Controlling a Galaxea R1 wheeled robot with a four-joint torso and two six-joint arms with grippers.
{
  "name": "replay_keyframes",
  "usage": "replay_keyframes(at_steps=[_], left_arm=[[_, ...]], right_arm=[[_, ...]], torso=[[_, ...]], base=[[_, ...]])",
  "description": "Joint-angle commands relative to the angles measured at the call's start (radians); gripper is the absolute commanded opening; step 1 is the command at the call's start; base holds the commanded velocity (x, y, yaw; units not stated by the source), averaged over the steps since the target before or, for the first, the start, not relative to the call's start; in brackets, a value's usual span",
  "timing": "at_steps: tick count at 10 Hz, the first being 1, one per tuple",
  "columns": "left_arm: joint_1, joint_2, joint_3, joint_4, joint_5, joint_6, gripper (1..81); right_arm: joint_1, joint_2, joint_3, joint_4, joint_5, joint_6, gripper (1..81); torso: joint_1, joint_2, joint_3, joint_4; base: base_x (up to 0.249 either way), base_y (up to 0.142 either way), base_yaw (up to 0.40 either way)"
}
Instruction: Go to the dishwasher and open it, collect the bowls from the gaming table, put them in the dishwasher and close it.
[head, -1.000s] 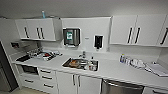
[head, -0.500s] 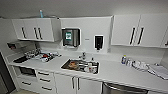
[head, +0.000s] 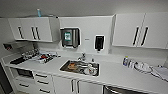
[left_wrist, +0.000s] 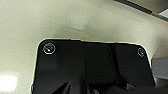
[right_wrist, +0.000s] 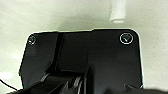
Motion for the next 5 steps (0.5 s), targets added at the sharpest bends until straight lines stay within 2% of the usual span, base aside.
replay_keyframes(at_steps=[1,5], left_arm=[[-0.061,0.005,0.001,-0.004,0.045,0.000,81.1],[-0.061,0.003,0.001,-0.003,0.045,0.001,81.1]], right_arm=[[0.058,0.002,0.005,-0.006,-0.047,-0.004,81.1],[0.051,0.001,0.000,-0.005,-0.046,-0.004,81.1]], torso=[[0.000,0.000,0.000,0.000],[0.000,0.000,0.000,0.000]], base=[[0.000,0.000,0.000],[0.000,0.000,0.000]])
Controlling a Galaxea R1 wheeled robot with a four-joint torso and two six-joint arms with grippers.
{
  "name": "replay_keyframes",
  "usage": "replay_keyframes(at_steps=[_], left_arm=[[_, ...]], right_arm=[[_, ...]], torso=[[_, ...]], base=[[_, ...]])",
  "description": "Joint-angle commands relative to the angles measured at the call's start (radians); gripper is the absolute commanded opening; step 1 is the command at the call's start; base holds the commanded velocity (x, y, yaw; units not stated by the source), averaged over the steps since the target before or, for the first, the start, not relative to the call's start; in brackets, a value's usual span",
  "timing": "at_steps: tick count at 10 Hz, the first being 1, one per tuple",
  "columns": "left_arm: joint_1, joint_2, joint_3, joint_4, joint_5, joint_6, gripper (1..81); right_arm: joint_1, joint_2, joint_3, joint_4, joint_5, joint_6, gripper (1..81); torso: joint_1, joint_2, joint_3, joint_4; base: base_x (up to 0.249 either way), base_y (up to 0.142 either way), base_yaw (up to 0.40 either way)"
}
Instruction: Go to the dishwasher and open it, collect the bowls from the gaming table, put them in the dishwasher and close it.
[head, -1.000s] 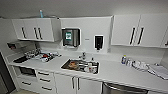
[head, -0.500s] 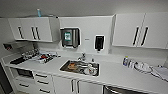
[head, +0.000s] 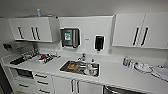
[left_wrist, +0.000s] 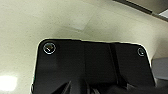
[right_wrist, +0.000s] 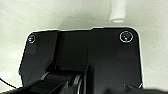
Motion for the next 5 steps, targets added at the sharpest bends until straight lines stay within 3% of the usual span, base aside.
replay_keyframes(at_steps=[1,3,5], left_arm=[[-0.065,0.007,0.001,-0.001,0.045,0.003,81.1],[-0.065,0.005,0.001,0.000,0.045,0.003,81.1],[-0.065,0.002,0.001,-0.001,0.045,0.002,81.1]], right_arm=[[0.059,0.001,0.003,-0.004,-0.045,-0.004,81.1],[0.061,0.001,0.005,-0.005,-0.045,-0.004,81.1],[0.065,0.001,0.005,-0.006,-0.047,-0.004,81.1]], torso=[[0.000,0.000,0.000,0.000],[0.000,0.000,0.000,0.000],[0.000,0.000,0.000,0.000]], base=[[0.000,0.000,0.000],[0.000,0.000,-0.100],[0.000,0.000,-0.314]])
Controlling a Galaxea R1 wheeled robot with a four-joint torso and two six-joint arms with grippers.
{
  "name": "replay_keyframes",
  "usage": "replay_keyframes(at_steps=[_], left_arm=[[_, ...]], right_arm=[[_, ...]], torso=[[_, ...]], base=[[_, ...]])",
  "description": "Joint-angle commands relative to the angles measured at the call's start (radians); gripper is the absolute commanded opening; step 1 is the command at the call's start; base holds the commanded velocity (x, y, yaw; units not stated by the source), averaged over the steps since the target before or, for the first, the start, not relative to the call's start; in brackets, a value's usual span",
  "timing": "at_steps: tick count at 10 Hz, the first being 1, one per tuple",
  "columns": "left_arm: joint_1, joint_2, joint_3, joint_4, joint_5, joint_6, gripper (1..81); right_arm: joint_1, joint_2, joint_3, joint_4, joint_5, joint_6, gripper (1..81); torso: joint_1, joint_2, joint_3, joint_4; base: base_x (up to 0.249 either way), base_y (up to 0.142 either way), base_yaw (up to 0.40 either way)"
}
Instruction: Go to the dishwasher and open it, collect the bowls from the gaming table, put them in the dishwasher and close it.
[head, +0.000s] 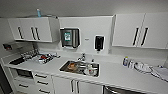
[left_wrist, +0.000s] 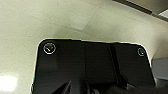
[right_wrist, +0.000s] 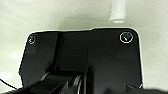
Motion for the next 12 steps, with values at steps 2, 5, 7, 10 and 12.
replay_keyframes(at_steps=[2,5,7,10,12], left_arm=[[-0.067,0.006,0.001,0.000,0.047,0.001,81.1],[-0.067,0.006,0.001,-0.001,0.047,0.001,81.1],[-0.067,0.006,0.001,-0.004,0.047,0.000,81.1],[-0.067,0.007,0.001,-0.001,0.047,0.001,81.1],[-0.067,0.006,0.001,0.000,0.047,0.001,81.1]], right_arm=[[0.065,0.002,0.005,-0.006,-0.048,-0.005,81.1],[0.066,0.001,0.005,-0.006,-0.048,-0.005,81.1],[0.066,0.001,0.005,-0.006,-0.046,-0.005,81.1],[0.065,0.001,0.005,-0.006,-0.046,-0.005,81.1],[0.066,-0.001,-0.003,-0.005,-0.048,0.001,81.1]], torso=[[0.000,0.000,0.000,0.000],[0.000,0.000,0.000,0.000],[0.000,0.000,0.000,0.000],[0.000,0.000,0.000,0.000],[0.000,0.000,0.000,0.000]], base=[[0.000,0.000,-0.357],[0.000,0.000,-0.374],[0.000,-0.102,-0.190],[0.000,0.000,0.000],[0.000,0.000,0.000]])
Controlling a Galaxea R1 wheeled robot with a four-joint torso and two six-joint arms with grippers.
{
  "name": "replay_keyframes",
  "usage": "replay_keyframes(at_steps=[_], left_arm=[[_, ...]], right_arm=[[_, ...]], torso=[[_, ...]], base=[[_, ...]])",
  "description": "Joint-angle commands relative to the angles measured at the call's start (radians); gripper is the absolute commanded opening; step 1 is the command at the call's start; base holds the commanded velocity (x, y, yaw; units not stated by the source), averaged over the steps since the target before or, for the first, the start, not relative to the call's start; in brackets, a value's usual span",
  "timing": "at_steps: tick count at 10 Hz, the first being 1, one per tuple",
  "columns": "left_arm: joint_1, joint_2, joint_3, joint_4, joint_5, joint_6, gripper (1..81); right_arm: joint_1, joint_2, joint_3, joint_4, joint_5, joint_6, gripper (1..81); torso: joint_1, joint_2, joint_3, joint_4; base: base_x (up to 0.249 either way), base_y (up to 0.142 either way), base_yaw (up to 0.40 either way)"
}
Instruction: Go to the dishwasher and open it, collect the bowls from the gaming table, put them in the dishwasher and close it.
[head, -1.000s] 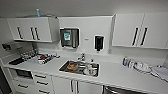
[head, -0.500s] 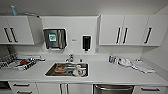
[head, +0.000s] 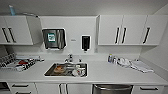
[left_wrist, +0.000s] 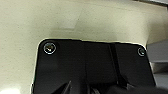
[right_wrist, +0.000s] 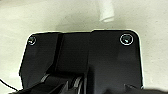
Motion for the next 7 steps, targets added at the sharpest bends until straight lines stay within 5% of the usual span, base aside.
replay_keyframes(at_steps=[1,7], left_arm=[[-0.066,0.003,0.001,0.000,0.042,0.003,81.1],[-0.066,0.000,0.001,0.000,0.041,0.003,81.1]], right_arm=[[0.061,-0.005,-0.004,-0.003,-0.048,0.003,81.1],[0.062,-0.022,0.005,-0.003,-0.057,-0.005,81.1]], torso=[[0.000,0.000,0.000,0.000],[0.000,0.000,0.000,0.000]], base=[[0.000,0.000,0.000],[0.024,0.000,0.000]])
